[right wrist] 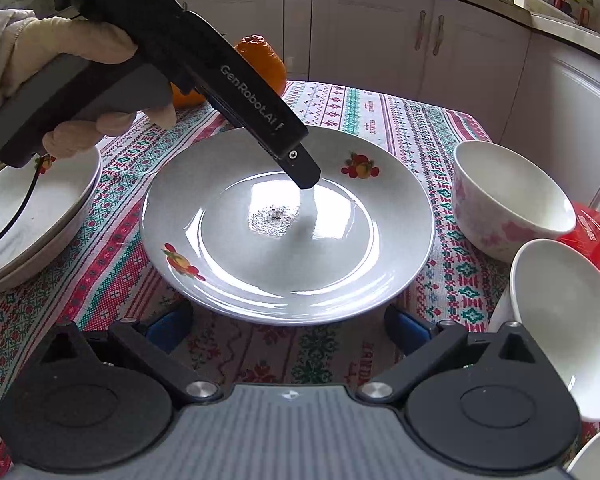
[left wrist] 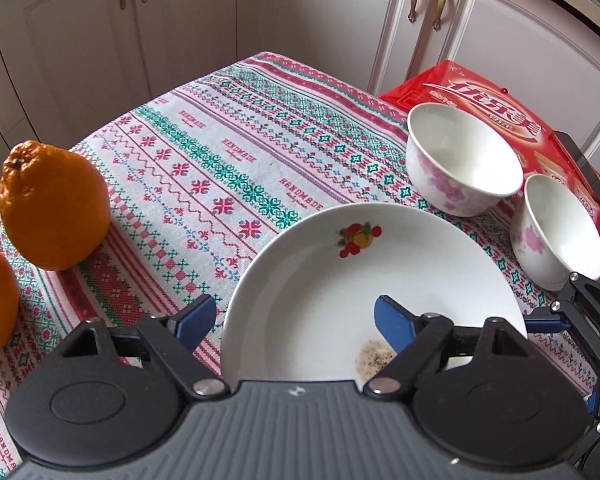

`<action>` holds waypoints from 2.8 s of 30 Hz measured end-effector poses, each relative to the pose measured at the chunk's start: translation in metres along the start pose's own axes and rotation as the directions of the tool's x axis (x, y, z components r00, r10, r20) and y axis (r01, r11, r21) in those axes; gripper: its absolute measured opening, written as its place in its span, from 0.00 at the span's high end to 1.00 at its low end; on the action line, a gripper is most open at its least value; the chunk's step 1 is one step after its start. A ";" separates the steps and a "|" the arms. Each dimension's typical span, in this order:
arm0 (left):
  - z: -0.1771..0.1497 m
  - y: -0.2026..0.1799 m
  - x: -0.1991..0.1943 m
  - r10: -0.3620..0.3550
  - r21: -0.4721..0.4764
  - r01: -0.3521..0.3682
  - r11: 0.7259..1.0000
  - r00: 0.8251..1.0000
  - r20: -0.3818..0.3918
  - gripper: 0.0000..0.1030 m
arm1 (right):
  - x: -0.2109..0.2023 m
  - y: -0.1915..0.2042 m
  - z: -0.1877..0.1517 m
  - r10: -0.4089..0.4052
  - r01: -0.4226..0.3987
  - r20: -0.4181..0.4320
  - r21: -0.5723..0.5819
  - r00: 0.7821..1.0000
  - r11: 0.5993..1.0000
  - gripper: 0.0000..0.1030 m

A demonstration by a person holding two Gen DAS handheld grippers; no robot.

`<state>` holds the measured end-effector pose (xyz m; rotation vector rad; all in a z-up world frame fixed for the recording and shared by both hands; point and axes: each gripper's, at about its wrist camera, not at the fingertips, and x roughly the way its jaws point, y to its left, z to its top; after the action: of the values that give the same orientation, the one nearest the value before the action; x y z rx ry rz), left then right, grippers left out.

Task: Organize plates and bowls
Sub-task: 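Move the left gripper toward the rim of the stained white plate, then close the left gripper on the stained white plate rim, then lift the stained plate with the left gripper and carry it toward the plate stack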

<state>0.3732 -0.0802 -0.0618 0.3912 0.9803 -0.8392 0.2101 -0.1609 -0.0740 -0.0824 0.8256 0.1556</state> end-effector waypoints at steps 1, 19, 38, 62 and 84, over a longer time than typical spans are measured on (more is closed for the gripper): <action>0.001 0.000 0.001 -0.003 0.006 0.003 1.000 1.000 -0.004 0.18 | 0.000 0.000 0.001 0.000 0.000 0.001 0.006 1.000 1.000 0.01; 0.009 0.002 0.008 -0.040 0.058 0.043 0.997 0.998 -0.047 0.37 | 0.000 0.001 0.001 0.002 -0.002 0.028 0.001 1.000 1.000 0.10; 0.009 0.000 0.004 -0.077 0.083 0.083 0.993 0.994 -0.072 0.37 | -0.005 0.000 -0.002 0.031 -0.031 0.031 -0.028 0.999 0.999 0.07; -0.030 -0.009 -0.063 -0.040 0.004 0.040 0.999 0.999 0.028 0.37 | -0.045 0.020 0.004 0.072 -0.061 0.079 -0.135 0.994 0.989 0.07; -0.133 0.026 -0.153 0.126 -0.244 -0.099 0.965 0.987 0.098 0.37 | -0.059 0.098 0.020 0.258 -0.213 0.089 -0.350 0.962 0.912 0.07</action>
<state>0.2743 0.0885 -0.0031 0.1886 0.9327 -0.6247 0.1687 -0.0681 -0.0184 -0.2927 0.6655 0.5275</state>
